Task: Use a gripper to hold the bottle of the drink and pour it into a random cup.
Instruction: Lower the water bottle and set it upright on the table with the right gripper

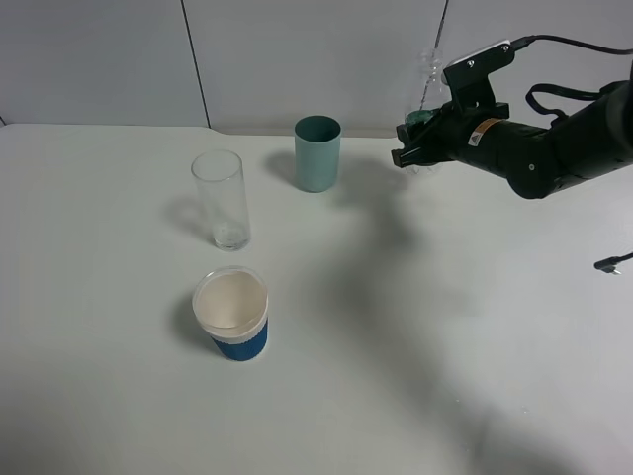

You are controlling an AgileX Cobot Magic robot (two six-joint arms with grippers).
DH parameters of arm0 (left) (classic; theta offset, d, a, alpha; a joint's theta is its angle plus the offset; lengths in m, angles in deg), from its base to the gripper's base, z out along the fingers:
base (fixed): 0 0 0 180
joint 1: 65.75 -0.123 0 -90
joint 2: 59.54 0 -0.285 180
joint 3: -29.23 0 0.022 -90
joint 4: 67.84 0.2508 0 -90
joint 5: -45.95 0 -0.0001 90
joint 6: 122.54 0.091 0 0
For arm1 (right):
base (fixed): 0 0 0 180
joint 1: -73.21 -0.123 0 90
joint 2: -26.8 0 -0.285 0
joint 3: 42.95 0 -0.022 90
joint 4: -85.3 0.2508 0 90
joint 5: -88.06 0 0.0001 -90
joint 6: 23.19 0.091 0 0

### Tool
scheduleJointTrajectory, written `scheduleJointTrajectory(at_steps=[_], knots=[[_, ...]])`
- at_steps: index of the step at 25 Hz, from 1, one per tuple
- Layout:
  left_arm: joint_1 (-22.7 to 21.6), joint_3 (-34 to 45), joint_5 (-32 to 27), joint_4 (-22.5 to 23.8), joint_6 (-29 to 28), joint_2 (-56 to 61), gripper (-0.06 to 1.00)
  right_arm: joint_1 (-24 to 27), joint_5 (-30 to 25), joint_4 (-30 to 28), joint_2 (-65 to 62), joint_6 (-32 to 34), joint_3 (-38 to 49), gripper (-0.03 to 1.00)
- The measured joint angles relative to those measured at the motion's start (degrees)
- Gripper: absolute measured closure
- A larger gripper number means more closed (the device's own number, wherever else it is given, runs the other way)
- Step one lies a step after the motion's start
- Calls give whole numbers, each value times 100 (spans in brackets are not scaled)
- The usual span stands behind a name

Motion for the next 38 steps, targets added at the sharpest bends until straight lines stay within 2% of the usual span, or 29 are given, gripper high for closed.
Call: scheduleJointTrajectory(at_steps=[4,13,22,31,38], knots=[[0,0,0,0,0,0,-5,0,508,-5,237,0,0,42],[0,0,0,0,0,0,-5,0,667,-5,667,0,-5,42],[0,0,0,0,0,0,-5,6,1121,-5,994,0,-5,42],[0,0,0,0,0,0,-5,17,1430,-221,1007,417,-5,42],[0,0,0,0,0,0,-5,17,1732,-293,1007,447,-5,42]])
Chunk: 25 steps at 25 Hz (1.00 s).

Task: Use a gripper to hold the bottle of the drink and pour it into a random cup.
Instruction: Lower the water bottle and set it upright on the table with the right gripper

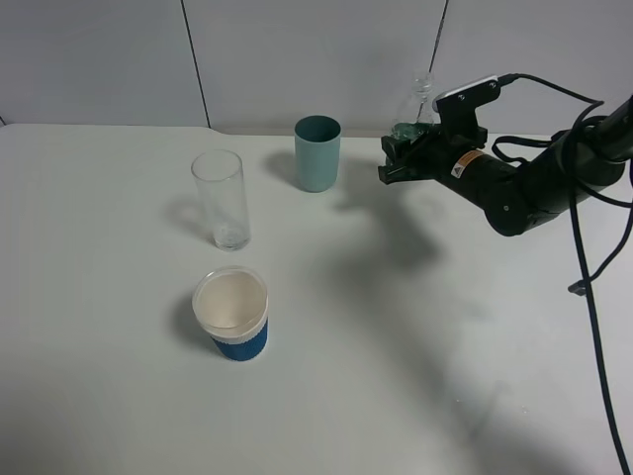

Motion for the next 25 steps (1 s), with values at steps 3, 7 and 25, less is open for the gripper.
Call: scheduleJointTrajectory(at_steps=[3,7,25], knots=[[0,0,0,0,0,0,-5,0,80,-109,0,12,0,42],[0,0,0,0,0,0,-5,10,80,-202,0,53,0,42],[0,0,0,0,0,0,-5,28,-128,-122,231,53,0,42]])
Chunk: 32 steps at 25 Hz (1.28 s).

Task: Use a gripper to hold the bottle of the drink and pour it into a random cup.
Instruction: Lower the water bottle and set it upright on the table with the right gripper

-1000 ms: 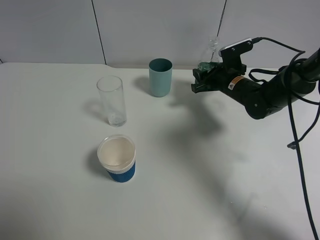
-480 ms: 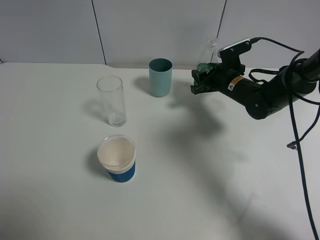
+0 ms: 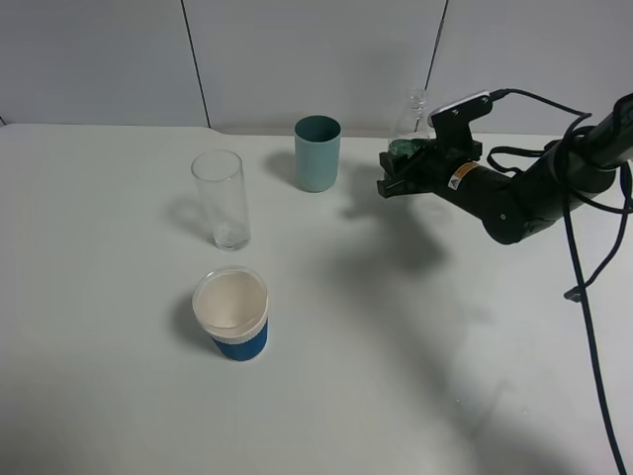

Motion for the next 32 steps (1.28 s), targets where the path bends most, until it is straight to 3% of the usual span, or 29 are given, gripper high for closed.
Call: scheduleJointTrajectory(at_steps=[12,14,18,20,32], knots=[[0,0,0,0,0,0,-5,0,68,11,56,0,0,42],[0,0,0,0,0,0,-5,0,70,11,56,1,0,37],[0,0,0,0,0,0,-5,0,142,11,68,1,0,14],[0,0,0,0,0,0,-5,0,266,11,68,1,0,8],[0,0,0,0,0,0,-5,-11,307,-336,-228,1,5,5]])
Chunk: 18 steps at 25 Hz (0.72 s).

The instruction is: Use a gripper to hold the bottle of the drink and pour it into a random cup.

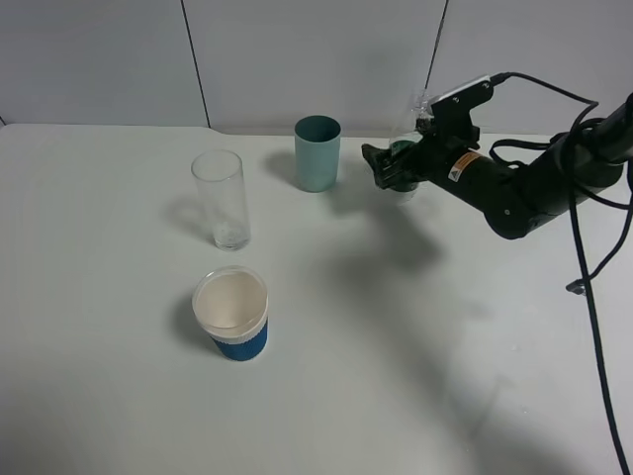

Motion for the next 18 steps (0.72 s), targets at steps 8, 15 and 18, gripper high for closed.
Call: scheduleJointTrajectory(at_steps=[8,15,18], knots=[[0,0,0,0,0,0,-5,-6,-54,230,-784,0,451,5],[0,0,0,0,0,0,-5,-6,-56,336,-1730,0,1171,5],[0,0,0,0,0,0,-5,-12,-68,512,-2217,0,1348,5]])
